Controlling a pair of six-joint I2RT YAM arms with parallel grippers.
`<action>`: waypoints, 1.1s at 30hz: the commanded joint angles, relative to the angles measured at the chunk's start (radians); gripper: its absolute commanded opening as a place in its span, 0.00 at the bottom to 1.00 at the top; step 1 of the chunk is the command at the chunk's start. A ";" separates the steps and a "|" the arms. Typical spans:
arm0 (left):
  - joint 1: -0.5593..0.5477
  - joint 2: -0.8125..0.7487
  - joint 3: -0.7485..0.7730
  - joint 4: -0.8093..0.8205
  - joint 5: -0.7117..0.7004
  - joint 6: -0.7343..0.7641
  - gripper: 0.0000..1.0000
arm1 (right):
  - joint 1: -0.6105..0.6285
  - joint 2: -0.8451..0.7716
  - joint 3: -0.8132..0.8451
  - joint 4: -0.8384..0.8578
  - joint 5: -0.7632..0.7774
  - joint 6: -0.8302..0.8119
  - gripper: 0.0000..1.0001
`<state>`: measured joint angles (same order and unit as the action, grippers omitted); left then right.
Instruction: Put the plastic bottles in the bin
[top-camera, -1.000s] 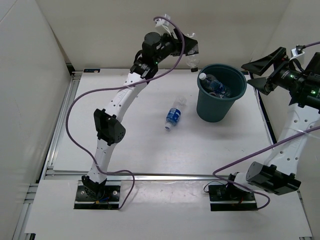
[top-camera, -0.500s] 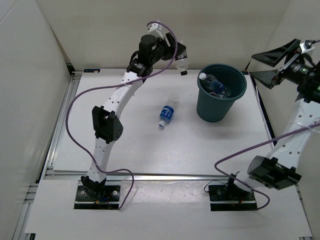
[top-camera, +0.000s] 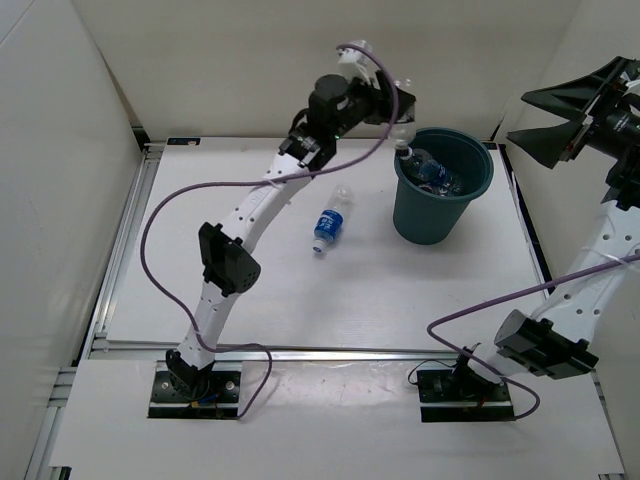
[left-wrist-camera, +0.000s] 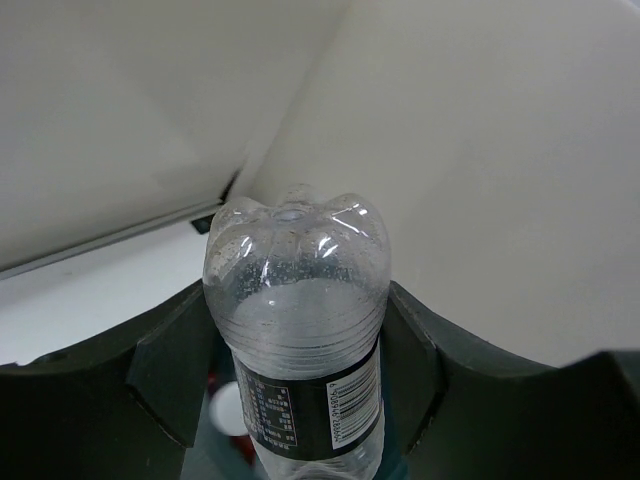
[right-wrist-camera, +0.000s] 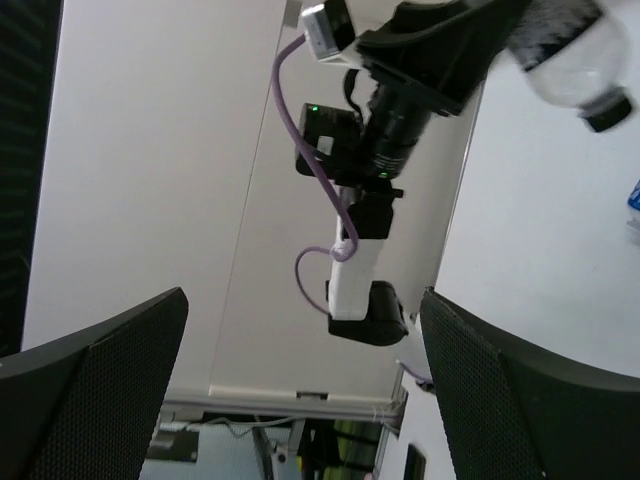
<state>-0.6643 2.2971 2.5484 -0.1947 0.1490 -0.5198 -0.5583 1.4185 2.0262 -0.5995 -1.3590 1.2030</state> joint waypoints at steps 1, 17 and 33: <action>-0.102 -0.007 -0.005 0.049 -0.023 0.090 0.11 | -0.021 0.008 0.074 0.069 -0.139 0.056 1.00; -0.216 0.214 0.004 0.454 -0.184 0.182 0.17 | -0.043 0.054 0.164 0.107 -0.354 0.095 1.00; -0.248 -0.069 -0.105 0.380 -0.193 0.368 1.00 | -0.052 0.003 0.083 0.107 -0.302 0.073 1.00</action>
<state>-0.9039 2.4889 2.4676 0.1944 -0.0193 -0.2005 -0.6006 1.4597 2.1273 -0.5297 -1.4765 1.2972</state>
